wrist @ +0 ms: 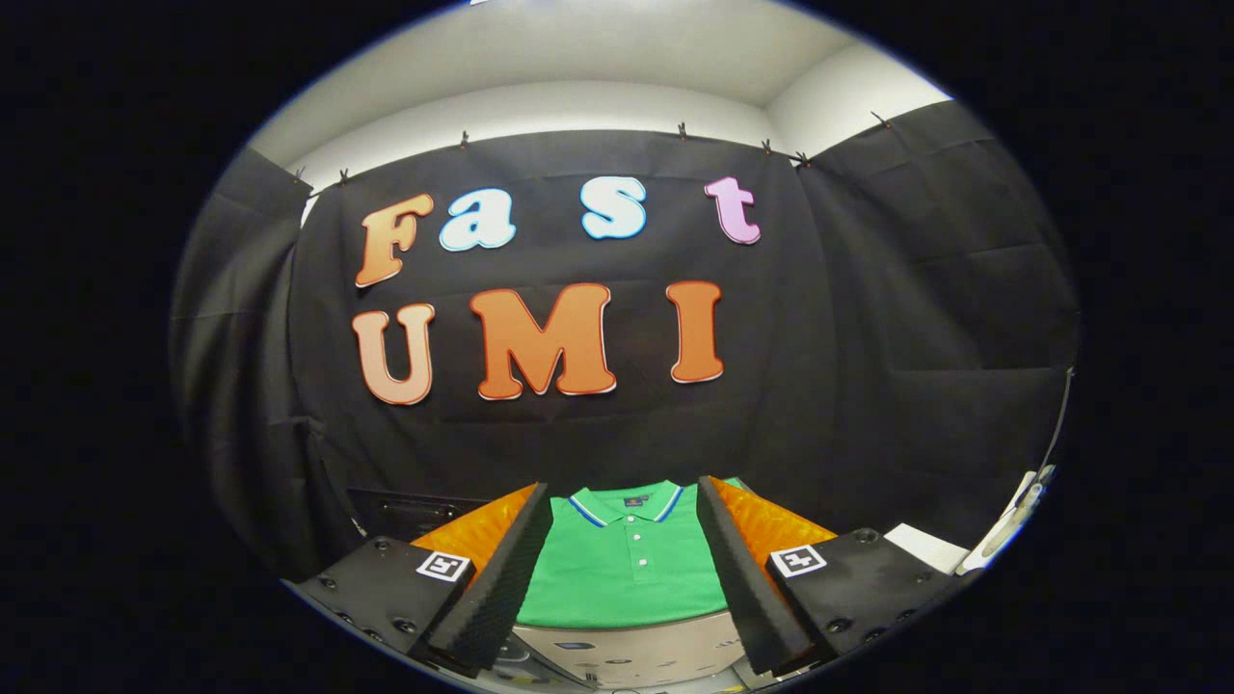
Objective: Put the clothes into the washing machine and then close the washing machine lid.
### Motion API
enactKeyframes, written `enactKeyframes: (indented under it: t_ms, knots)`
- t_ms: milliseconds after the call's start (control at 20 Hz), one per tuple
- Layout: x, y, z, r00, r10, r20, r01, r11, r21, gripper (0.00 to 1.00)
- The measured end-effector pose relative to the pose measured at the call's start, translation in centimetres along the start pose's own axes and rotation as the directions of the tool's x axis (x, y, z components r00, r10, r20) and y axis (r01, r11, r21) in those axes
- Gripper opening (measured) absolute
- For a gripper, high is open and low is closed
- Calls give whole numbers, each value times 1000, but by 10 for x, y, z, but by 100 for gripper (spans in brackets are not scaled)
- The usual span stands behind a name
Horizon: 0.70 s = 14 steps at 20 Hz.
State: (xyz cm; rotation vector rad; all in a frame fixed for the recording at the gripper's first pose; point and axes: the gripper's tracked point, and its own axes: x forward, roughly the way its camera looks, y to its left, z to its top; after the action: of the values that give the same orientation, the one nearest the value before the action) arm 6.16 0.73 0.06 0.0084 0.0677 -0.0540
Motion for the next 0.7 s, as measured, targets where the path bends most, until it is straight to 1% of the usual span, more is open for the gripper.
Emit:
enactKeyframes:
  t_ms: [150,250,400,500,700]
  knots:
    - [22,-4,2,1000,-18,-21,18,1000,7,97]
    - [44,-8,1,999,-23,-48,22,1000,-22,97]
    - [80,-8,-13,994,-5,-108,0,999,-47,97]
    - [103,-6,-31,986,15,-166,-23,999,-45,98]
    - [146,-9,-70,964,29,-263,-38,999,-27,98]
